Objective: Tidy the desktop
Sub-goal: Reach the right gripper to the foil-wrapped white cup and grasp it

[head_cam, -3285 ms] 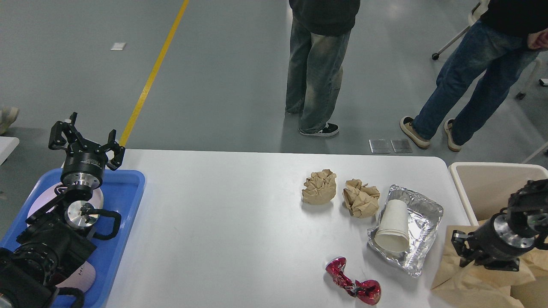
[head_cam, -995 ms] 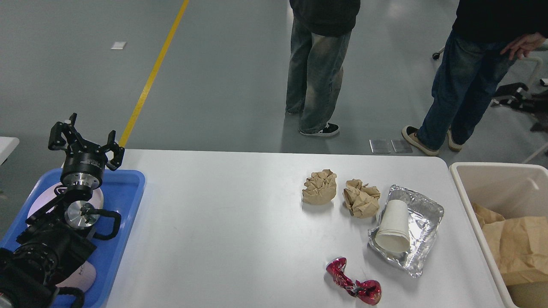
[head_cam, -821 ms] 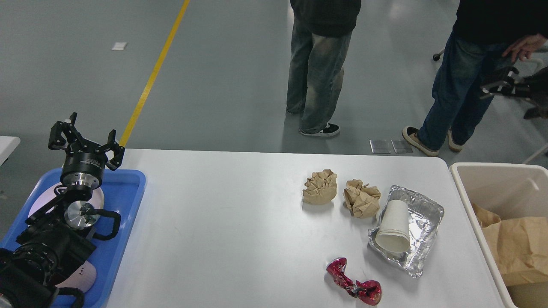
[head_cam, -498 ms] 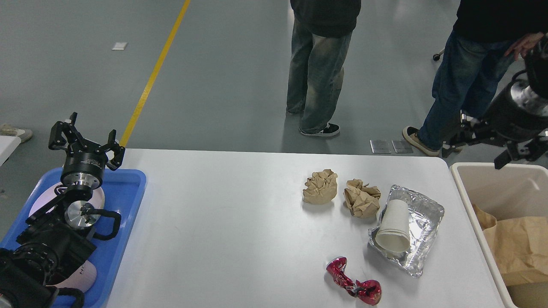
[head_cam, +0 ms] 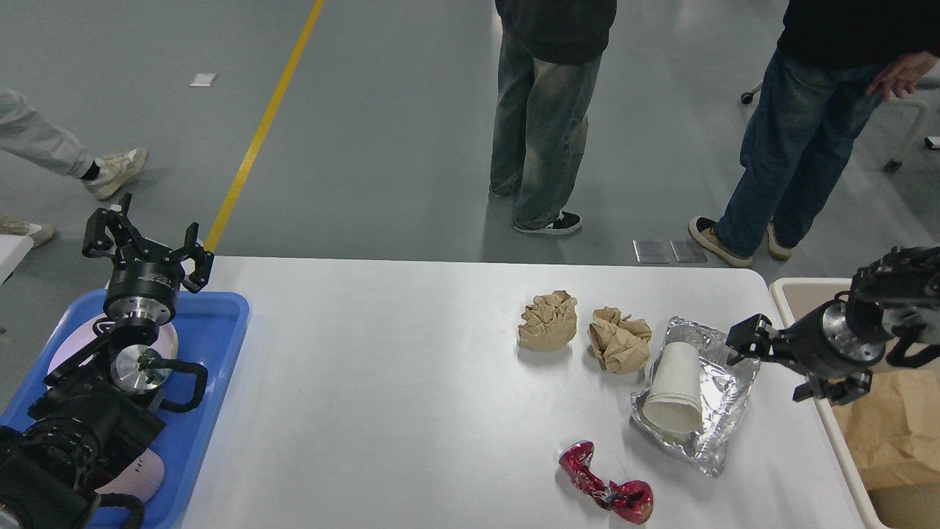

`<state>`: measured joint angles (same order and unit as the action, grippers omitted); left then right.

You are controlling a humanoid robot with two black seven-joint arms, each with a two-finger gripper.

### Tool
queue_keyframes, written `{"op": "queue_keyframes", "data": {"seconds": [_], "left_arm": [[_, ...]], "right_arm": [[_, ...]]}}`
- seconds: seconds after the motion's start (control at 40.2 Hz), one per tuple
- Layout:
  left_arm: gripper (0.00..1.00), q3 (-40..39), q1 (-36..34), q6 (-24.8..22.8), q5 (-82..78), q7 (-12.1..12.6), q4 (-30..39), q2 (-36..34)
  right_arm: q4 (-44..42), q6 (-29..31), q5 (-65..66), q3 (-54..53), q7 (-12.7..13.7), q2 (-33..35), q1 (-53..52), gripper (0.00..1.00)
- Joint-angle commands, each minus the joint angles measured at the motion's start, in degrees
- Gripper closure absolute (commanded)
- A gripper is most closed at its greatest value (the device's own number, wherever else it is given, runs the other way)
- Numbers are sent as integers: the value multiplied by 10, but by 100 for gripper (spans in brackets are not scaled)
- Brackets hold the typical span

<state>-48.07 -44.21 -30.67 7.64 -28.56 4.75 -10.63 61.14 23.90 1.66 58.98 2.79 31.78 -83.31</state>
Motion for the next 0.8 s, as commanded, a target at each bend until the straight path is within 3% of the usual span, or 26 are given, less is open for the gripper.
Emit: {"op": "queue_keyframes", "data": {"seconds": [0.0, 0.423, 0.498, 0.622, 0.771], "left_arm": [[4, 0, 0, 0, 0, 0, 0, 0], [4, 0, 0, 0, 0, 0, 0, 0], [4, 0, 0, 0, 0, 0, 0, 0], [4, 0, 0, 0, 0, 0, 0, 0], [4, 0, 0, 0, 0, 0, 0, 0]], "right_arm": [[-21, -24, 0, -36, -1, 1, 49, 0], [-63, -131, 0, -48, 0, -43, 139, 2], [-63, -160, 0, -48, 0, -44, 148, 13], [-62, -176, -1, -49, 0, -44, 155, 51], [-62, -179, -6, -50, -1, -44, 155, 82]]}}
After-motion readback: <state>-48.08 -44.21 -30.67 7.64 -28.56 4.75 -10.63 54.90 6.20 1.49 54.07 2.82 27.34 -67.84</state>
